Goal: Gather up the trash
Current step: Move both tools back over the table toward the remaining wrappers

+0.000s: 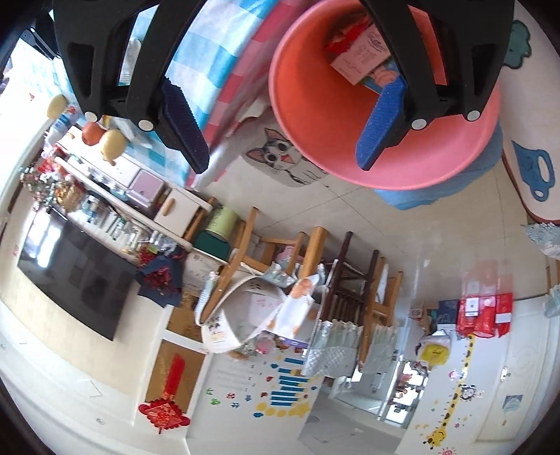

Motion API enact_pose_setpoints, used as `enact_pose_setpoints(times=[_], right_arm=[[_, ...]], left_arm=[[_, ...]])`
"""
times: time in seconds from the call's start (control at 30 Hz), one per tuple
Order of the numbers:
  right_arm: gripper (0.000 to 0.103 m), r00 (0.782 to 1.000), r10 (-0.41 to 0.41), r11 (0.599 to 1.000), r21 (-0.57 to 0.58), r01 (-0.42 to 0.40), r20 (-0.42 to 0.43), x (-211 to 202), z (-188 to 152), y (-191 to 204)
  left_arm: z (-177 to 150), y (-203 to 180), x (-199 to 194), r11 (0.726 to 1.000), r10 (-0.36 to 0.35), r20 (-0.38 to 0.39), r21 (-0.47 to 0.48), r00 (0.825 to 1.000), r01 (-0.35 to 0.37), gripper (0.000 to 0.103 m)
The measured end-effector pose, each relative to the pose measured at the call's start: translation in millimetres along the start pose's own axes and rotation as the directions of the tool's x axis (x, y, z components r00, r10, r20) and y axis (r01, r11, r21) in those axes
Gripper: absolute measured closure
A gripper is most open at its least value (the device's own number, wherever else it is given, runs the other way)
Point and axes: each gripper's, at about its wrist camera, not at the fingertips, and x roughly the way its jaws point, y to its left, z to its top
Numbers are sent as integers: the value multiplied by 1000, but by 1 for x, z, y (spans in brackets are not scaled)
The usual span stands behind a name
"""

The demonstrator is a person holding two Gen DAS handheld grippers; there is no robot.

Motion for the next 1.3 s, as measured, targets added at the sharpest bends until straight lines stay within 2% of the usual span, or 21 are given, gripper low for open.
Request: enact_pose_setpoints(times=[0.17,0.3,0.4,0.5,0.63,0.77,0.87,1.0,1.13,1.3], right_arm=[[11,1000,-29,999,17,29,0,-13,-12,-20],[9,998,-69,997,17,69,3,-24,-23,-34],[9,997,-78,996,40,78,6,-33,-30,-48],[8,996,-85,994,74,84,11,-43,-38,-65],[8,995,-94,990,111,90,26,-55,-44,-86],[8,994,-110,983,146,107,14,-64,-50,-111],[8,991,-133,977,171,130,4,-70,-54,-132],[8,989,-150,966,215,145,8,-78,-59,-164],[8,986,-165,950,270,157,8,-82,-57,-197],[8,983,-183,926,335,173,-1,-84,-51,-239]], left_arm=[[-11,-19,-8,997,-70,-23,33,997,71,16],[-18,-31,-14,988,-145,-58,44,988,147,16],[-23,-43,-19,987,-139,-72,70,988,144,16],[-28,-53,-20,994,-90,-99,59,991,96,16],[-33,-60,-19,993,-114,-141,20,983,118,16],[-40,-77,-17,994,-85,-169,50,982,95,16],[-45,-94,-17,991,-101,-192,67,976,116,16],[-49,-125,-13,986,-83,-223,121,971,112,16],[-51,-162,-3,982,-78,-275,145,958,122,16],[-52,-208,28,979,-127,-350,104,928,173,16]])
